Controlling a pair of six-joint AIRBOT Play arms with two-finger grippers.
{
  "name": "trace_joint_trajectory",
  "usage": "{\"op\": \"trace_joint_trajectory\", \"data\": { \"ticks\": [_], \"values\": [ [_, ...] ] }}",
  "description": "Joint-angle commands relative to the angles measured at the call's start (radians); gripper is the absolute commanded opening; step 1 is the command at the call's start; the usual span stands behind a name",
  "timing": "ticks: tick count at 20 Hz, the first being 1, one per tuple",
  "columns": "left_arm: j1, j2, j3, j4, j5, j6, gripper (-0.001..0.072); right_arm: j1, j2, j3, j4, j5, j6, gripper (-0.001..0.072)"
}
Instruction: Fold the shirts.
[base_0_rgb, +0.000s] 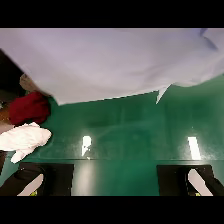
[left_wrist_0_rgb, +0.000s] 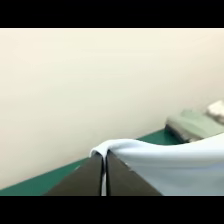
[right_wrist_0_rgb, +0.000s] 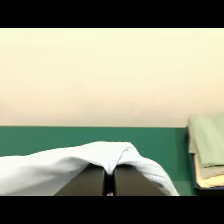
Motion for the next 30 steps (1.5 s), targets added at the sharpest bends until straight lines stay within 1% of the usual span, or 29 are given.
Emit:
{"op": "trace_joint_trajectory", "data": {
  "ticks": [1, 3, 4, 7, 9, 11, 13, 15, 16, 18, 21, 24, 25, 27, 28, 30],
  "values": [
    [0.0, 0.031, 0.014, -0.106, -0.002, -0.013, 0.0026, -0.084, 0.074, -0.017, 0.002, 0.003, -0.005, 0.0016],
    [0.0, 0.031, -0.051, -0.083, -0.05, -0.025, 0.0025, -0.106, 0.074, -0.018, 0.008, 0.03, -0.004, 0.0015],
    [0.0, 0.031, -0.117, -0.042, -0.064, -0.045, 0.0025, -0.107, 0.047, -0.002, 0.013, 0.072, 0.003, 0.0015],
    [0.0, -0.026, -0.33, 0.113, -0.068, -0.085, 0.0026, -0.106, -0.122, 0.043, 0.155, 0.27, 0.063, 0.0015],
    [0.0, -0.121, -0.432, 0.145, -0.094, -0.087, 0.0026, -0.103, -0.248, -0.024, 0.238, 0.38, 0.092, 0.0015],
    [0.0, -0.254, -0.502, 0.142, -0.1, -0.086, 0.0026, -0.057, -0.367, -0.13, 0.206, 0.449, 0.125, 0.0015],
    [0.0, -0.391, -0.523, 0.131, -0.084, -0.087, 0.0026, 0.009, -0.487, -0.232, 0.123, 0.47, 0.128, 0.0015],
    [0.0, -0.526, -0.523, 0.127, -0.035, -0.074, 0.0026, 0.079, -0.601, -0.302, 0.033, 0.426, 0.113, 0.0015],
    [0.0, -0.585, -0.523, 0.124, 0.009, -0.073, 0.0026, 0.106, -0.656, -0.32, 0.008, 0.383, 0.095, 0.0015],
    [0.0, -0.673, -0.523, 0.123, 0.116, -0.044, 0.0027, 0.146, -0.765, -0.316, -0.01, 0.264, 0.058, 0.0015],
    [0.0, -0.743, -0.523, 0.119, 0.306, -0.024, 0.0026, 0.18, -0.888, -0.238, -0.025, 0.074, 0.019, 0.0015],
    [0.0, -0.766, -0.523, 0.119, 0.456, -0.021, 0.0026, 0.191, -0.966, -0.119, -0.029, -0.032, 0.003, 0.0015],
    [0.0, -0.774, -0.523, 0.119, 0.478, -0.021, 0.0026, 0.191, -0.982, -0.091, -0.03, -0.058, 0.002, 0.0015],
    [0.0, -0.792, -0.524, 0.119, 0.459, -0.019, 0.0026, 0.196, -0.995, -0.066, -0.1, -0.092, 0.002, 0.0015],
    [0.0, -0.801, -0.524, 0.119, 0.433, -0.003, 0.0026, 0.204, -0.994, -0.067, -0.157, -0.088, -0.006, 0.0015],
    [0.0, -0.809, -0.534, 0.116, 0.376, 0.03, 0.0026, 0.226, -0.989, -0.083, -0.256, -0.028, -0.056, 0.0015]
  ]
}}
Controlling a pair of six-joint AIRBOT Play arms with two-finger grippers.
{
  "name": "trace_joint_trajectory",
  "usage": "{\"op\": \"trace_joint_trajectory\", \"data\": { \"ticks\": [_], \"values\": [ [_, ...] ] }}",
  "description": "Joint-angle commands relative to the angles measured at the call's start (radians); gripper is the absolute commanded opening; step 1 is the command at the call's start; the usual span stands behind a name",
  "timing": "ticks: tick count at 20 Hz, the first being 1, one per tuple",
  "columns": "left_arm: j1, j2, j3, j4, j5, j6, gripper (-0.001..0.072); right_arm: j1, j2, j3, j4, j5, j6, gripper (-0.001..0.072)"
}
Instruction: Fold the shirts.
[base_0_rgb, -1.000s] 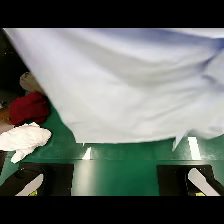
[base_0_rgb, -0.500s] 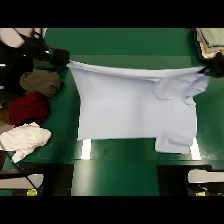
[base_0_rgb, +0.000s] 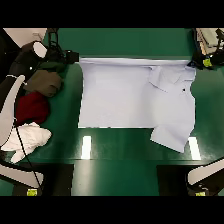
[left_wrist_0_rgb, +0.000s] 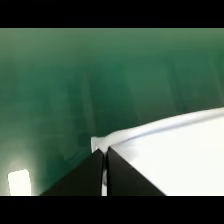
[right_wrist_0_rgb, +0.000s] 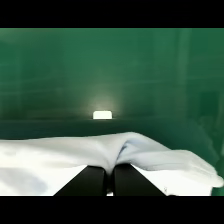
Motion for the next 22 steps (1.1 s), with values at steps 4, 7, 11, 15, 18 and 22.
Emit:
{"op": "trace_joint_trajectory", "data": {
  "ticks": [4, 7, 11, 15, 18, 22],
  "values": [
    [0.001, -0.021, -0.082, -0.024, -0.166, 0.082, 0.0026, 0.055, 0.073, -0.186, -0.221, 0.014, -0.071, 0.0015],
    [0.001, -0.021, -0.169, -0.075, -0.194, 0.132, 0.0027, 0.055, 0.16, -0.359, -0.22, -0.047, -0.069, 0.0016],
    [0.001, -0.021, -0.208, -0.074, -0.209, 0.077, 0.003, 0.055, 0.211, -0.487, -0.219, -0.091, -0.048, 0.0084],
    [0.002, -0.017, -0.188, -0.045, -0.299, 0.024, 0.0612, 0.051, 0.211, -0.433, -0.222, 0.052, -0.014, 0.0479],
    [0.044, 0.047, -0.182, -0.002, -0.43, 0.028, 0.0456, 0.008, 0.264, -0.402, -0.209, 0.242, -0.048, 0.0436],
    [0.173, 0.209, -0.41, -0.135, -0.525, 0.099, 0.0453, -0.126, 0.425, -0.555, 0.011, 0.325, -0.137, 0.0436]
  ]
}}
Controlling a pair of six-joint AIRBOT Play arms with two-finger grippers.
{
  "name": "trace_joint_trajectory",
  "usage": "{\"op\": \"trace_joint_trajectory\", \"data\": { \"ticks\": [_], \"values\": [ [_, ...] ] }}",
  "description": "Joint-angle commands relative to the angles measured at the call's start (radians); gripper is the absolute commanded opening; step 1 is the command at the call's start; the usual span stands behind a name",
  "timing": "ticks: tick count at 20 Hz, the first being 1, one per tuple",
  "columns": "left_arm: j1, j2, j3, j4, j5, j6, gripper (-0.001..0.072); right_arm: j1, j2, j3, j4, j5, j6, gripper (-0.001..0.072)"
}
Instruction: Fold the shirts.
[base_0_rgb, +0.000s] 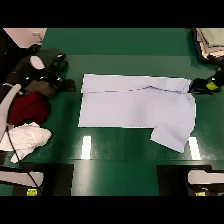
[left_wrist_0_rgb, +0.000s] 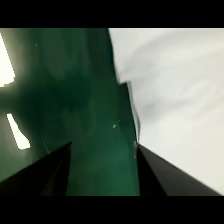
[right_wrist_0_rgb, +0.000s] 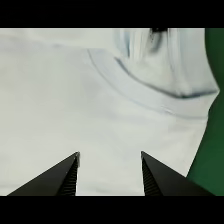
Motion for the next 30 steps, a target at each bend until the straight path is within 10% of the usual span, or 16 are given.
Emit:
{"op": "trace_joint_trajectory", "data": {
  "ticks": [1, 7, 15, 18, 30],
  "values": [
    [0.101, 0.126, -0.21, -0.165, -0.091, 0.087, 0.0453, -0.117, 0.125, -0.129, 0.235, 0.096, -0.083, 0.0436],
    [0.109, 0.179, -0.544, -0.367, -0.059, 0.224, 0.0453, -0.245, 0.23, -0.305, 0.374, 0.09, -0.123, 0.0431],
    [-0.069, 0.178, -0.568, -0.349, 0.068, 0.166, 0.0449, -0.245, 0.294, -0.31, 0.365, 0.088, -0.123, 0.0432],
    [-0.074, 0.179, -0.56, -0.365, 0.095, 0.158, 0.0027, -0.245, 0.298, -0.31, 0.305, 0.108, -0.122, 0.0432],
    [-0.074, 0.222, -0.502, -0.363, 0.132, 0.17, 0.0027, -0.378, 0.397, -0.783, 0.127, 0.054, -0.085, 0.0451]
  ]
}}
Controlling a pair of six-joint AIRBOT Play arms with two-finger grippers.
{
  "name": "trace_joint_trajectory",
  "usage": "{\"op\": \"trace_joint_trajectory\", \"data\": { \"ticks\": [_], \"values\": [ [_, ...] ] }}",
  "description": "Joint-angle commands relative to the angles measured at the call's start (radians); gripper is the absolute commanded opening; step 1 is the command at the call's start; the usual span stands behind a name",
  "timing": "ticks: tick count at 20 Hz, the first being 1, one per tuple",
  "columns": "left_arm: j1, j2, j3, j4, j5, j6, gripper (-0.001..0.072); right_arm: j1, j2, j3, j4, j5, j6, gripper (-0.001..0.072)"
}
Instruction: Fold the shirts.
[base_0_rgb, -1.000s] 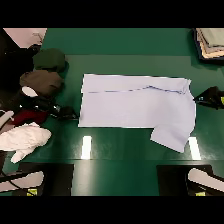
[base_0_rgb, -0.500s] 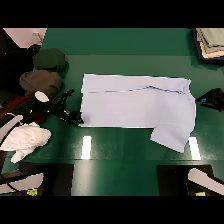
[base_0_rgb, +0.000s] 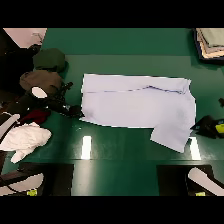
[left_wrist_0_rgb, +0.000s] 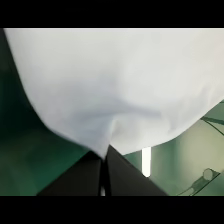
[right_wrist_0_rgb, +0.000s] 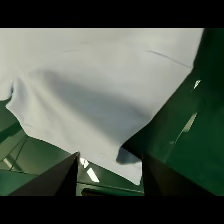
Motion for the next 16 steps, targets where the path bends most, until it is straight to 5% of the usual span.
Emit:
{"op": "trace_joint_trajectory", "data": {
  "ticks": [1, 2, 7, 12, 16],
  "values": [
    [-0.001, 0.003, 0.003, -0.001, 0.021, 0.002, 0.0027, -0.019, 0.011, -0.107, 0.029, -0.056, 0.004, 0.045],
    [-0.001, 0.003, 0.003, -0.001, 0.021, 0.002, 0.0026, -0.019, 0.011, -0.117, 0.056, -0.078, 0.003, 0.0435],
    [-0.001, 0.004, 0.004, 0.006, 0.004, 0.002, 0.0025, -0.019, 0.013, -0.117, 0.091, -0.095, -0.049, 0.0019],
    [-0.001, 0.166, -0.002, 0.243, -0.147, -0.062, 0.0025, -0.019, 0.214, -0.117, -0.027, 0.007, -0.013, 0.0016],
    [-0.001, 0.382, -0.033, 0.276, -0.283, -0.127, 0.0026, -0.017, 0.397, -0.11, -0.009, 0.053, 0.032, 0.0016]
  ]
}}
